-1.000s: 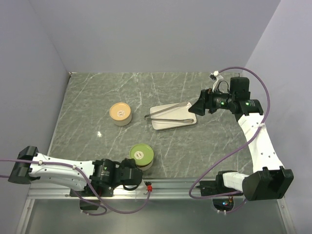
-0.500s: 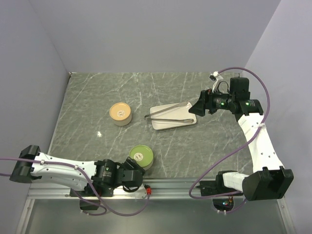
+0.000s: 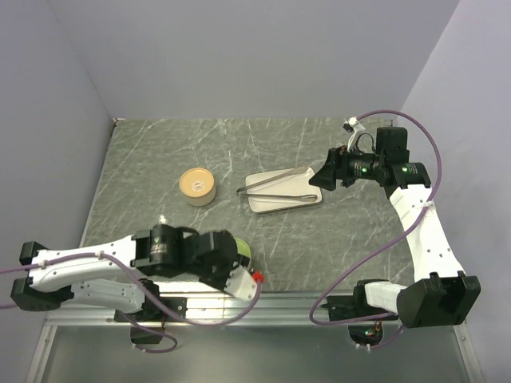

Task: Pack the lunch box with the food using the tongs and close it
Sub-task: Put the lid back on the lunch box

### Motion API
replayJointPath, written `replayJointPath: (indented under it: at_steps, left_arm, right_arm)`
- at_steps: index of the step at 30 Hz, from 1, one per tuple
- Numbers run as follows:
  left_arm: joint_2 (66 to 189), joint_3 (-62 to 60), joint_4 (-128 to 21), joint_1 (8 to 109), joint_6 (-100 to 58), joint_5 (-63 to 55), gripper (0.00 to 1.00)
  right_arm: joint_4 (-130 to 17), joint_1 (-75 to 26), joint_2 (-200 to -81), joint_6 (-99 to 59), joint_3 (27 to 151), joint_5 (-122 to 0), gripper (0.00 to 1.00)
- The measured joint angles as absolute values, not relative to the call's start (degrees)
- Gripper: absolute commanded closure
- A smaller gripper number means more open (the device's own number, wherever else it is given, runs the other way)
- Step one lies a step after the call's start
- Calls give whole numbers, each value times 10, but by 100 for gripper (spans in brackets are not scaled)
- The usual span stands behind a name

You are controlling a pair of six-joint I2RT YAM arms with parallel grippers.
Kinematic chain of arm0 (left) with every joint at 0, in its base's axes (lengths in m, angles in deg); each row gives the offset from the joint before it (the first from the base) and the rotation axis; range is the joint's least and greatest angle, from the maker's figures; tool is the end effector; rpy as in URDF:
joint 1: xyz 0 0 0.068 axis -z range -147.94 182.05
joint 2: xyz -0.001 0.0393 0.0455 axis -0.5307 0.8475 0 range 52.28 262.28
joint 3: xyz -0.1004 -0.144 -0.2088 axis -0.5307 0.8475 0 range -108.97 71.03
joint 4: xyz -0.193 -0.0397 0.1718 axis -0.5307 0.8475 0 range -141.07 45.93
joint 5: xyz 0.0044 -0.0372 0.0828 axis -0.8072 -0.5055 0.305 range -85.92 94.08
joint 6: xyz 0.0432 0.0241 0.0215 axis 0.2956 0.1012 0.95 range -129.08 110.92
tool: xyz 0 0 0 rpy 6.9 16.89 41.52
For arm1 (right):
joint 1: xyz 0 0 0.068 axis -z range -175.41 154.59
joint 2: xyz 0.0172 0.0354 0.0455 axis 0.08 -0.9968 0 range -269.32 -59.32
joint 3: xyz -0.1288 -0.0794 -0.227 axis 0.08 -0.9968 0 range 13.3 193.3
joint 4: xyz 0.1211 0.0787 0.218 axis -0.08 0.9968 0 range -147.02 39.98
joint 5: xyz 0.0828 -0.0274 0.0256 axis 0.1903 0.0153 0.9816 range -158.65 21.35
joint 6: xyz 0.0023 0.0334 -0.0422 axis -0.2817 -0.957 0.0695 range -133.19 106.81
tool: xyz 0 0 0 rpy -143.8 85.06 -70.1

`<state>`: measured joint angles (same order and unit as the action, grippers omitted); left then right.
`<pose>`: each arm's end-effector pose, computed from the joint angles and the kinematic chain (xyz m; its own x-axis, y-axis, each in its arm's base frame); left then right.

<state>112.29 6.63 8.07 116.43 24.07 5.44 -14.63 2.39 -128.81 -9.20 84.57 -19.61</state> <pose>0.0196 -0.1900 0.3312 0.4762 0.7415 -0.4726 0.8756 -0.3509 0.3319 0.2432 0.0361 0.3650 -0.6073 -0.0690 -0.7915 -0.6418 0.6298 0.4376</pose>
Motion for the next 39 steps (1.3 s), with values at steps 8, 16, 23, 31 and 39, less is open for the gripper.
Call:
replayJointPath:
  at_steps: [8, 16, 23, 31, 39]
  left_arm:
    - [1195, 56, 111, 995, 210, -66, 84]
    - [1224, 112, 100, 934, 200, -78, 92]
    - [1252, 134, 61, 932, 196, -79, 95]
    - [1271, 167, 16, 932, 186, -81, 96]
    - [1276, 175, -20, 932, 172, -81, 95]
  right_arm:
    - [-144, 24, -1289, -92, 846, -196, 14]
    - [-143, 24, -1289, -92, 846, -198, 14]
    - [-143, 24, -1290, -92, 846, -198, 14]
    - [-141, 24, -1297, -91, 846, -201, 14]
    - [-140, 24, -1303, -91, 846, -202, 15]
